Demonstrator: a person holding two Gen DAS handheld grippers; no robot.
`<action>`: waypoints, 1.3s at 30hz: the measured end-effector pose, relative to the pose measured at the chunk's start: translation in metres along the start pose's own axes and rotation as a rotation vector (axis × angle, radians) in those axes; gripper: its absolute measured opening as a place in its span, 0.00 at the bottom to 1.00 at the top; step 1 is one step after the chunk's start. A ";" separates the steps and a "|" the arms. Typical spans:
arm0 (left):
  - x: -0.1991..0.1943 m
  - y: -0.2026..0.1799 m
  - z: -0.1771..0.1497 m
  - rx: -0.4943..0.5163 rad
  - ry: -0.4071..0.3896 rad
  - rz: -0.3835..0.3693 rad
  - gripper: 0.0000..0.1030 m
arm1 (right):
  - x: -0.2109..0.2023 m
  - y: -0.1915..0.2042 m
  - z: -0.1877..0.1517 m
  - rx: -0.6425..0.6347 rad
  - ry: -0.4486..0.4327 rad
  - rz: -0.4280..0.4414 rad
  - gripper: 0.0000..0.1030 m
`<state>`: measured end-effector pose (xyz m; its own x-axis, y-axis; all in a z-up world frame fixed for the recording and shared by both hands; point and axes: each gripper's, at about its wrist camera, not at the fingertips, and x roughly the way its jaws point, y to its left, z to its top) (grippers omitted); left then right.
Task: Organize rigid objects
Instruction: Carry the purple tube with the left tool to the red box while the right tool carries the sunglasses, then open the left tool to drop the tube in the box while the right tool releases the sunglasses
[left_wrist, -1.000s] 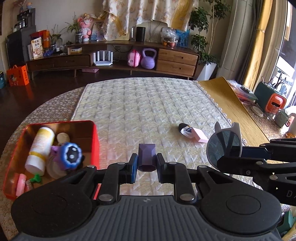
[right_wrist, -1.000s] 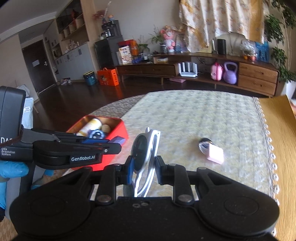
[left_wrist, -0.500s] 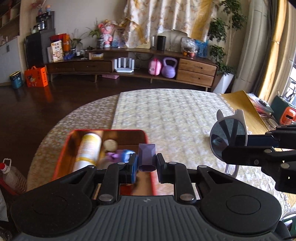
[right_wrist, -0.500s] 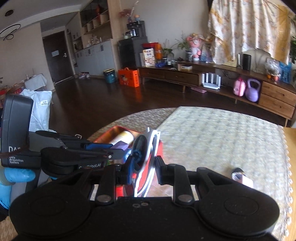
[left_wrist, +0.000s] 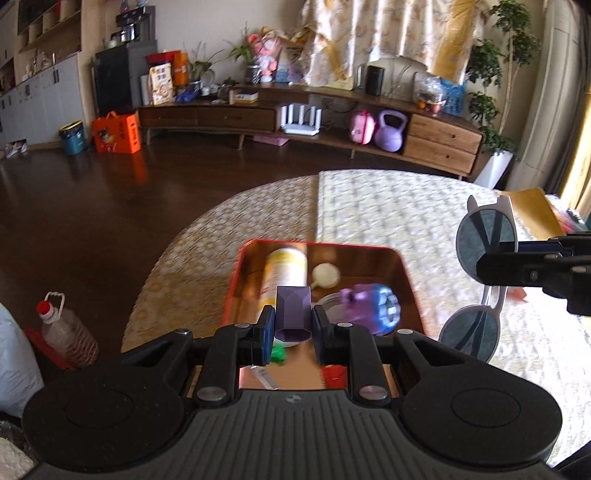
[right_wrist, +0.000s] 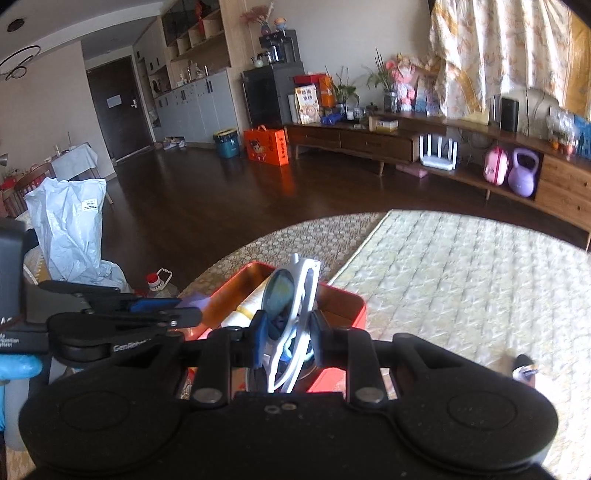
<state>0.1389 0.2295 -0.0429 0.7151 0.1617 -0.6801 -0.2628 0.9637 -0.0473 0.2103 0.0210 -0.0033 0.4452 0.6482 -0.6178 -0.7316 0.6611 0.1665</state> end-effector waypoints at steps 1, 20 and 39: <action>0.003 0.003 -0.001 -0.002 0.006 0.005 0.20 | 0.005 0.000 0.000 0.005 0.009 0.002 0.23; 0.049 0.022 -0.019 0.000 0.099 0.006 0.20 | 0.081 0.030 -0.004 -0.016 0.136 0.023 0.23; 0.071 0.013 -0.034 0.015 0.161 -0.018 0.20 | 0.100 0.032 -0.015 -0.011 0.183 0.013 0.25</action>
<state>0.1640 0.2467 -0.1163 0.6065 0.1094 -0.7875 -0.2406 0.9693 -0.0506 0.2236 0.1012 -0.0713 0.3347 0.5762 -0.7456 -0.7425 0.6485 0.1678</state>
